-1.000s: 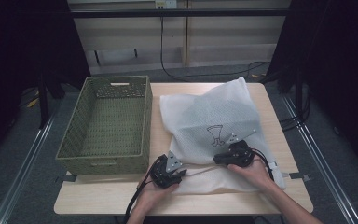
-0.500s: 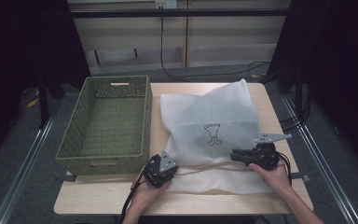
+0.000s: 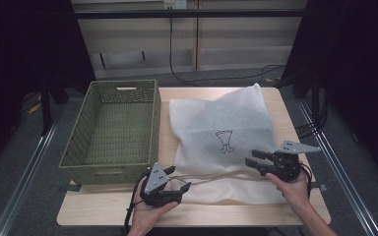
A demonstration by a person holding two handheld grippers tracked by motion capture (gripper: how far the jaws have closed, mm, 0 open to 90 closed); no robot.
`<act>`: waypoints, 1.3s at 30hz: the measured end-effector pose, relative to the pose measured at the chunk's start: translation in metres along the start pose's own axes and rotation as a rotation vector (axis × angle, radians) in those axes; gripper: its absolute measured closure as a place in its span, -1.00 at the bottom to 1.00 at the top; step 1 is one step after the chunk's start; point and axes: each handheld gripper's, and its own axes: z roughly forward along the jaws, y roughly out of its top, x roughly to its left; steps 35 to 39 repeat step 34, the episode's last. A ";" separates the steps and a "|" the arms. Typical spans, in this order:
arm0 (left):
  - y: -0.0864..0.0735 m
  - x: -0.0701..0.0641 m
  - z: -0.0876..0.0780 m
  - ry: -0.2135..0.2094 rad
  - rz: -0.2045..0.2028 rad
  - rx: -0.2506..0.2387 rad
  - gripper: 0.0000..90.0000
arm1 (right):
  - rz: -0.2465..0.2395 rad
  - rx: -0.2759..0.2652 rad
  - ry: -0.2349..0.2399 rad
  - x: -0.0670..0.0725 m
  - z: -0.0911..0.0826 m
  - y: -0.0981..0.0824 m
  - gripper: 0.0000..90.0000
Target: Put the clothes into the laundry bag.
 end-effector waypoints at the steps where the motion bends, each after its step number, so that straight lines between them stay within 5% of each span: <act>1: 0.000 -0.001 -0.004 0.017 0.003 -0.013 -0.42 | -0.005 -0.011 -0.009 0.002 -0.004 -0.001 0.02; 5: -0.001 -0.003 -0.019 0.046 0.032 -0.055 -0.49 | 0.012 -0.034 -0.025 0.006 -0.016 -0.004 -0.22; 8: -0.002 -0.001 -0.029 0.105 0.039 -0.075 -0.48 | -0.005 -0.040 -0.059 0.010 -0.023 -0.011 -0.24; 12: -0.005 0.005 -0.041 0.146 -0.021 -0.112 -0.60 | 0.015 -0.049 -0.069 0.011 -0.034 -0.016 -0.24; 14: -0.007 0.008 -0.049 0.185 -0.028 -0.121 -0.62 | 0.032 -0.068 -0.053 0.010 -0.044 -0.018 -0.25; 20: -0.013 0.014 -0.067 0.228 -0.043 -0.127 -0.68 | 0.074 -0.074 -0.108 0.004 -0.068 -0.029 -0.43; 23: -0.022 0.021 -0.071 0.246 -0.092 -0.145 -0.69 | 0.087 -0.059 -0.108 0.001 -0.072 -0.035 -0.47; 25: -0.028 0.029 -0.072 0.274 -0.184 -0.174 -0.67 | 0.096 -0.056 -0.129 -0.004 -0.073 -0.037 -0.49; 26: -0.029 0.031 -0.072 0.259 -0.206 -0.172 -0.69 | 0.101 -0.058 -0.144 -0.007 -0.072 -0.038 -0.50; 31: -0.034 0.028 -0.075 0.248 -0.149 -0.169 -0.73 | 0.114 -0.040 -0.142 -0.012 -0.068 -0.040 -0.50; 39: -0.037 0.028 -0.075 0.247 -0.175 -0.171 -0.73 | 0.108 -0.026 -0.121 -0.010 -0.066 -0.039 -0.47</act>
